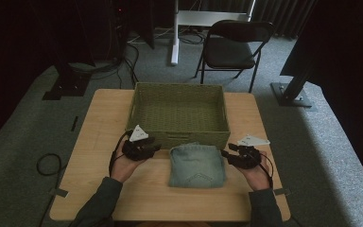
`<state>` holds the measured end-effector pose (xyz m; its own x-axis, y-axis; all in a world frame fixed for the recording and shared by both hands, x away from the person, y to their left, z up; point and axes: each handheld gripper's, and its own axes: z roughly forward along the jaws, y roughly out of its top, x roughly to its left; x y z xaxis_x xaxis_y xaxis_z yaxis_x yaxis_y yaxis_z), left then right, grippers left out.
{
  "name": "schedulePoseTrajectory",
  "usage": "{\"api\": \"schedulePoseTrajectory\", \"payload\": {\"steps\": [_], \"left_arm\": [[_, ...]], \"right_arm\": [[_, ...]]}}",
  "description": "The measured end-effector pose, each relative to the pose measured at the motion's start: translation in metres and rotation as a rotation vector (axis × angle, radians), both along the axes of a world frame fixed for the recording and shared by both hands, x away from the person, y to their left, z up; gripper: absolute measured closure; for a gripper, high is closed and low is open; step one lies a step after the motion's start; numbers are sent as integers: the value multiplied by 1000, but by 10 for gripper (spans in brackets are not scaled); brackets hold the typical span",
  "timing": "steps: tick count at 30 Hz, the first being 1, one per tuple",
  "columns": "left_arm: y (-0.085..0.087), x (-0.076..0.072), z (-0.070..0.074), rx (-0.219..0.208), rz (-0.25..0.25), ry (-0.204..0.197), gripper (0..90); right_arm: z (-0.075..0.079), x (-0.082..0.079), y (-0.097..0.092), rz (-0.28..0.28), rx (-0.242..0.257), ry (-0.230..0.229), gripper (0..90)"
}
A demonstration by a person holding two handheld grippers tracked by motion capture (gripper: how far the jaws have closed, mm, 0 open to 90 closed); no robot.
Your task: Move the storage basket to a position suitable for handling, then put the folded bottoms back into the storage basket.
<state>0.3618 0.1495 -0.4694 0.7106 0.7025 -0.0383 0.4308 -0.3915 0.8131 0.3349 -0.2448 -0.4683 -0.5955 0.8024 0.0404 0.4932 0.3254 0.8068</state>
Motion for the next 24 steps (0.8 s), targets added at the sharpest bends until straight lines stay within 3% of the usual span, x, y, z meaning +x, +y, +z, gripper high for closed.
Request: {"api": "schedulePoseTrajectory", "payload": {"steps": [8,14,24], "left_arm": [[-7,-3,1,2,-27,1,561],[-14,-6,4,1,-44,-6,543],[-40,-15,6,-13,-78,-13,500]], "right_arm": [[0,-6,6,32,-35,6,473],[2,-12,8,44,-34,6,446],[-6,-27,18,80,-45,31,403]]}}
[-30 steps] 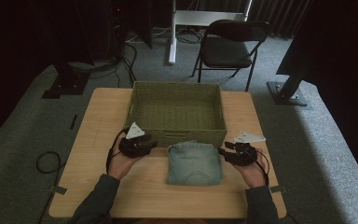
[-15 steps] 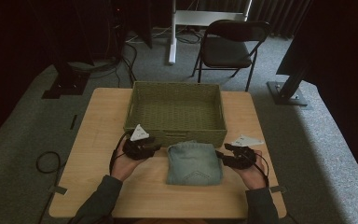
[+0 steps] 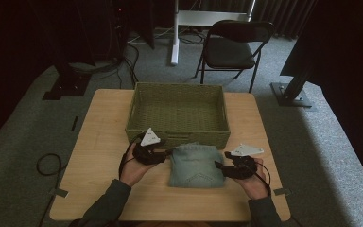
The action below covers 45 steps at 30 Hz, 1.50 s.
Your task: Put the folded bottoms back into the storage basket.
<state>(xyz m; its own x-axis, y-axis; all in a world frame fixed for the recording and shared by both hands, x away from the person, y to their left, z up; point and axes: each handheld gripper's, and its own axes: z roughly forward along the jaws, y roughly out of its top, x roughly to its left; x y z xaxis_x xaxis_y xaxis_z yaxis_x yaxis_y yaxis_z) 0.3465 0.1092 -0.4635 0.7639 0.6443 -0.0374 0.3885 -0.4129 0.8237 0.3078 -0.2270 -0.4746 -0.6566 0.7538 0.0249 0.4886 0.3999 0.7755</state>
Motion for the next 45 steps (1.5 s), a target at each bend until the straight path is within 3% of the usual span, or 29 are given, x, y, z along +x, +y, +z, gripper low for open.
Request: {"api": "schedulePoseTrajectory", "payload": {"steps": [6,14,25,31,39,45], "left_arm": [[-19,-1,-12,17,-2,29,444],[-38,4,-31,59,61,72,330],[-42,14,-55,40,99,134,256],[-42,18,-61,26,103,158,232],[-42,23,-68,-3,99,209,203],[-44,25,-69,-16,75,257,217]], "right_arm": [[-10,0,4,5,-7,30,383],[-22,4,10,-8,-27,57,355],[-35,18,16,-61,-56,94,303],[-40,26,21,-73,-70,116,304],[-47,34,20,-78,-29,178,305],[-50,37,19,-62,6,234,391]]}}
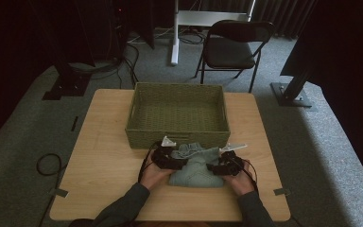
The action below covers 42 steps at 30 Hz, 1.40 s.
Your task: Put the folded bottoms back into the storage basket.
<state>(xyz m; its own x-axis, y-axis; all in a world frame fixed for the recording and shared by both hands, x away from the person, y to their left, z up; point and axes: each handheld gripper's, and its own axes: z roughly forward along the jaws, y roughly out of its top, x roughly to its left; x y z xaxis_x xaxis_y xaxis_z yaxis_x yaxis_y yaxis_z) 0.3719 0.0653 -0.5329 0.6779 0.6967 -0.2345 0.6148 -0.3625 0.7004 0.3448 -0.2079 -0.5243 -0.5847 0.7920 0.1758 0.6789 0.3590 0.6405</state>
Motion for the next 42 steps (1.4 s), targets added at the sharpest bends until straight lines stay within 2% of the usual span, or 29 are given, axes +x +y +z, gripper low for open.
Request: {"api": "schedulePoseTrajectory", "payload": {"steps": [3,7,11,14,15,21,26,40,42], "left_arm": [[-1,0,0,-16,-16,26,280],[-1,1,1,-15,-19,54,309],[-3,-3,6,23,-22,13,389],[-4,-7,9,35,-19,-13,488],[-3,-7,10,37,-20,-16,508],[-2,-11,18,39,-37,-38,599],[0,-15,28,24,-49,-55,657],[4,-26,54,-1,-68,-102,725],[5,-26,57,5,-66,-105,725]], "right_arm": [[0,0,1,19,18,17,479],[0,0,2,14,24,31,515],[1,0,2,12,28,38,596],[4,-3,4,37,25,18,708],[4,-4,5,39,18,11,718],[10,-7,6,54,10,-11,755],[20,-12,5,64,12,-43,761],[48,-24,6,80,22,-118,762],[51,-25,6,78,25,-122,761]]}}
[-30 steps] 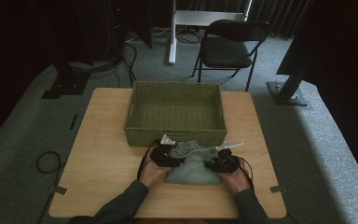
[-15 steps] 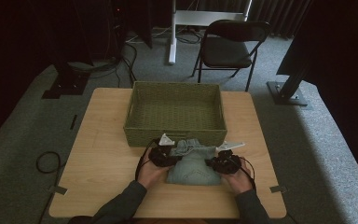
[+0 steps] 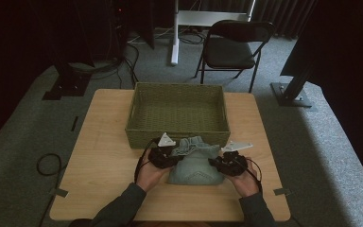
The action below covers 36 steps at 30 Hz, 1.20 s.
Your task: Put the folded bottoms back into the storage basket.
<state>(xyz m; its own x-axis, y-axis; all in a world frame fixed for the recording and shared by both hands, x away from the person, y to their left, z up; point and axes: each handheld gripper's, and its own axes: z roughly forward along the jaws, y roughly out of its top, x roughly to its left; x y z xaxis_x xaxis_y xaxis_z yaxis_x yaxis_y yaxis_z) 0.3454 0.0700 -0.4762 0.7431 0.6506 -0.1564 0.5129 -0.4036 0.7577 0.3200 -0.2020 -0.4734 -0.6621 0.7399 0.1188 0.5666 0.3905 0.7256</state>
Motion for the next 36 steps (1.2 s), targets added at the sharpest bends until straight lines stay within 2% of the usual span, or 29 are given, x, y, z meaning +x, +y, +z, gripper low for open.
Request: {"api": "schedulePoseTrajectory", "payload": {"steps": [3,6,8,9,14,21,26,36], "left_arm": [[0,2,-4,13,8,14,723],[1,4,-11,7,14,31,721],[1,4,-10,3,15,28,722],[0,1,-7,1,14,13,722],[1,-1,-1,-1,4,4,739],[1,-11,17,-22,-12,-28,746],[3,-12,28,-27,-13,-43,746],[9,-11,47,-37,-8,-55,746]], "right_arm": [[-4,3,1,-4,5,22,757],[-12,5,1,-6,3,42,757],[-13,6,1,-7,6,45,756],[-13,5,1,-7,6,44,757],[-4,2,0,-3,5,23,758],[12,-7,-2,-1,13,-17,759],[22,-8,-2,-4,21,-43,759],[42,-7,3,7,17,-65,758]]}}
